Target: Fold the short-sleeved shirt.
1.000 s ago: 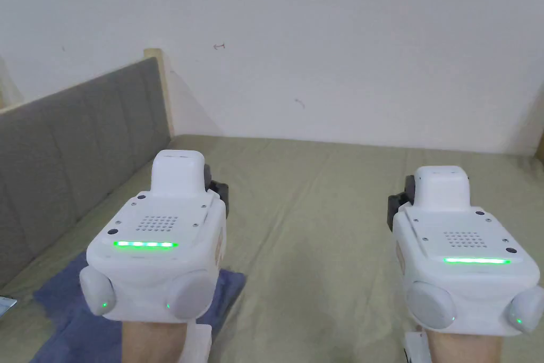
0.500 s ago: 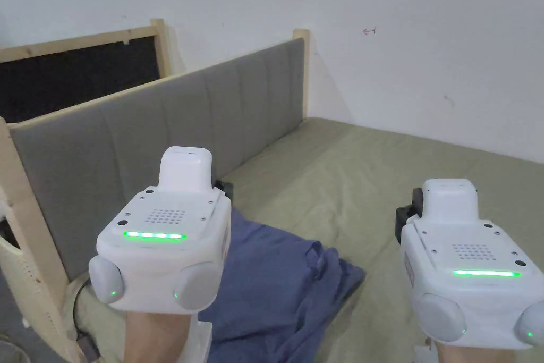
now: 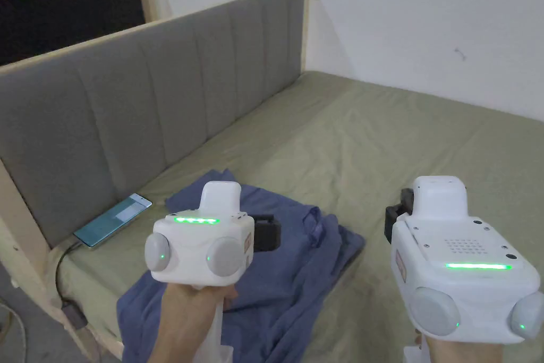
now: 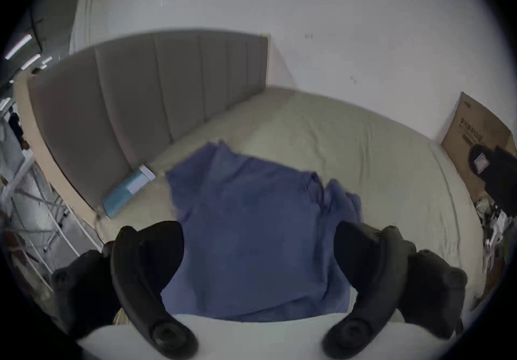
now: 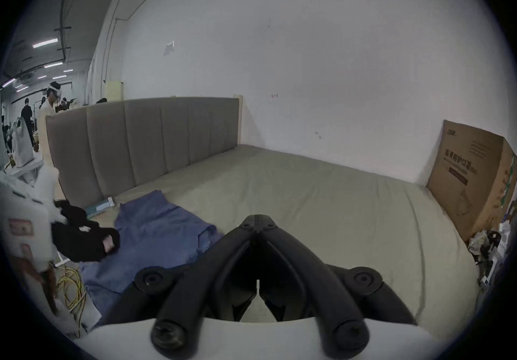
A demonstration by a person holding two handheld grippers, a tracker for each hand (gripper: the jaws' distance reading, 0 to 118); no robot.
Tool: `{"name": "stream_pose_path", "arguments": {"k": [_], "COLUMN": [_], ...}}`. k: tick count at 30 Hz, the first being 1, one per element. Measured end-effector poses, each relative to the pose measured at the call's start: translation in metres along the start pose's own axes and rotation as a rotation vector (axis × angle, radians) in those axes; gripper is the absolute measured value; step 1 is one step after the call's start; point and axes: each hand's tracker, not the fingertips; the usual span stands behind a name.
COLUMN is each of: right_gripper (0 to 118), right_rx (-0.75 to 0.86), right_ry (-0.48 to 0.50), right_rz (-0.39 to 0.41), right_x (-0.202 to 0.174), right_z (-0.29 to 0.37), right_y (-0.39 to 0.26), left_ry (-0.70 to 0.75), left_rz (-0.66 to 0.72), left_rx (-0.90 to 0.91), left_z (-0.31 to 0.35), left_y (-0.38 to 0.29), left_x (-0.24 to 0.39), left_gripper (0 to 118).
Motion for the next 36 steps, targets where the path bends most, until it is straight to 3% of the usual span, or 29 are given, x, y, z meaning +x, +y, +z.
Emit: {"name": "stream_pose_path", "arguments": {"k": [11,14,17,20,21,29,32,36], "right_gripper": [1,1,1,1,1,1,1,1], "right_rx": [-0.146,-0.172,-0.182,-0.193,-0.193,-0.188,-0.169,-0.150], "right_ry": [-0.018,-0.013,-0.022,-0.022,-0.023,-0.052,-0.080,-0.122], "right_rz": [-0.004,-0.028,-0.046,-0.061,-0.062,-0.068,-0.081,-0.103], "right_x": [0.013,0.017,0.020,0.022,0.022,0.040,0.055,0.077], "right_z": [-0.047,-0.052,-0.052,-0.050,-0.049,-0.033,-0.021,-0.005], "right_y": [-0.035,-0.040,-0.043,-0.045,-0.046,-0.041,-0.037,-0.030], "left_ry": [-0.104,-0.056,-0.041,-0.033,-0.020,-0.094,-0.143,-0.199], "left_rz": [-0.010,-0.077,-0.061,-0.047,-0.039,0.064,0.105,0.039], "left_rx": [-0.337,-0.354,-0.383,-0.366,-0.365,-0.426,-0.352,-0.259], "left_z": [-0.098,-0.103,-0.103,-0.102,-0.103,-0.103,-0.082,-0.051], "left_y": [-0.061,-0.064,-0.052,-0.045,-0.044,-0.026,-0.006,0.039], "left_x": [0.039,0.049,0.047,0.042,0.041,0.022,0.020,0.046], "left_gripper": [110,108,79,14,7,6,6,6]}}
